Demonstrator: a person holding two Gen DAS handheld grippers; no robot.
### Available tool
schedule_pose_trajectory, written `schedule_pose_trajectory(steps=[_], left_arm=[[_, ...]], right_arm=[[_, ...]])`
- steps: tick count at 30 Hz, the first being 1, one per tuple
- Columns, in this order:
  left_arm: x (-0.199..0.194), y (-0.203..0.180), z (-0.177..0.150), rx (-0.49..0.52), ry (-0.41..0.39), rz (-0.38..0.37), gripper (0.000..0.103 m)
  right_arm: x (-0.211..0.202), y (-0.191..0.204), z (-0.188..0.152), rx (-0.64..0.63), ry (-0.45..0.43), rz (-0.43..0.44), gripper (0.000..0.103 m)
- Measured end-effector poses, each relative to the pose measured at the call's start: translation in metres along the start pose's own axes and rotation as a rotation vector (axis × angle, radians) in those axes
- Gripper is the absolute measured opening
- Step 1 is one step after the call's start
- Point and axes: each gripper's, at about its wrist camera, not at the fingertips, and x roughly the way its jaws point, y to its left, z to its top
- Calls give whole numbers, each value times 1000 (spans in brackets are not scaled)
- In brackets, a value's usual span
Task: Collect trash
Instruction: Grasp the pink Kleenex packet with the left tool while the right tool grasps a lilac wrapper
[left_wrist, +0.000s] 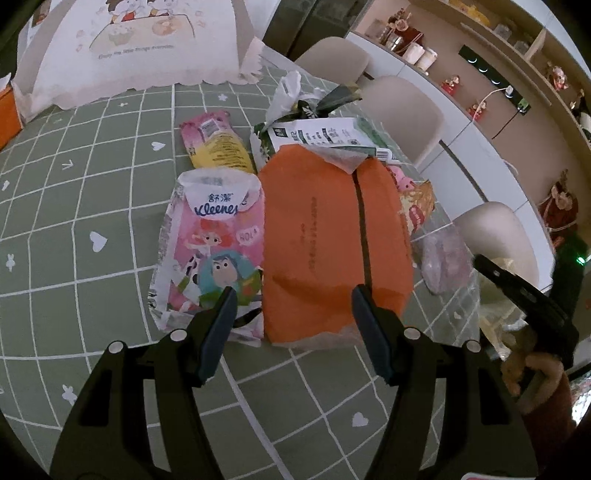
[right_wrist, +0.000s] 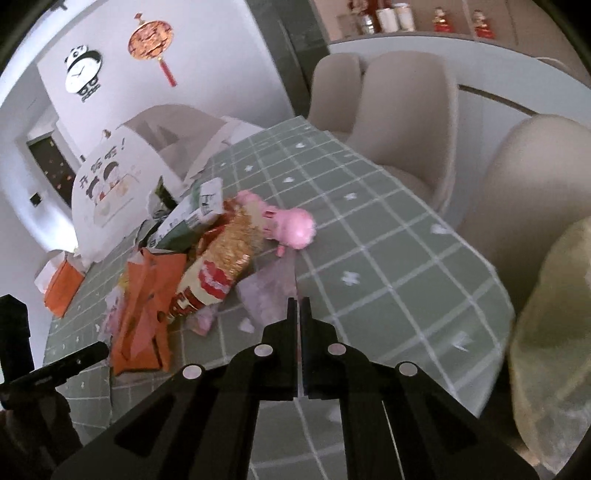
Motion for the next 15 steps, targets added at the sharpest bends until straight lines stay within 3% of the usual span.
schedule_pose_trajectory(steps=[5,9,11,12,13,15], left_arm=[[12,4,3,-36,-6,38,61],[17,-5,12,-10,-14,42,61],[13,-9,15,10,-32,37,61],[9,-10,17,20,-47,38,61],[6,-11,18,24,-58,36,61],[-1,-9,20,24,-69,28,61]], right_arm=[[-12,-9,-15,-1,5,-12,4],[-17,-15,-23,18,3,51,4],[-17,-15,-26,13,3,33,5],[-15,-14,-27,-1,5,20,9],[-13,-13,-28,-7,5,15,22],[-5,-13,-29,4,12,28,39]])
